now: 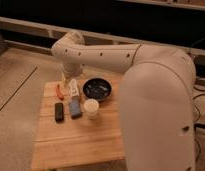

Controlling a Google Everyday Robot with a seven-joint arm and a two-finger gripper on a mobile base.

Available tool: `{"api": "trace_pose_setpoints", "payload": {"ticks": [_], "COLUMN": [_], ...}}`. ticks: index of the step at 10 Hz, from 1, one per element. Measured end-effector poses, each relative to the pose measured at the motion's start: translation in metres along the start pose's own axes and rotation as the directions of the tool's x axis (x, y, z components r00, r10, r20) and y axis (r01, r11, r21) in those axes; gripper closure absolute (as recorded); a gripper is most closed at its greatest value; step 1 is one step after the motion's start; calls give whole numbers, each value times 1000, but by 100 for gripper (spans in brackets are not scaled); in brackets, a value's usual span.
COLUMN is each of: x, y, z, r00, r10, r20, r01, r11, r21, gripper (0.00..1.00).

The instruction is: Place the pepper on the white sponge

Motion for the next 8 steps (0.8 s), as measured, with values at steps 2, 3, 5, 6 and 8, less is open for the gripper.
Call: {"api": "trace_pose_setpoints", "payload": {"ticks": [2, 3, 5, 6, 8], "x": [-22, -34, -55, -65, -84], "y": [6, 8, 13, 15, 25], "z": [18, 30, 48, 54, 66], "r00": [999, 997, 992, 987, 977], "r10": [-44, -63, -113, -141, -189], "r20": [19, 34, 60, 73, 102], "r01": [44, 65, 118, 149, 205], "r11": [998, 996, 988, 982, 962], "r21": [-37, -62, -99, -119, -179], "gripper": [35, 35, 35, 35, 35]}}
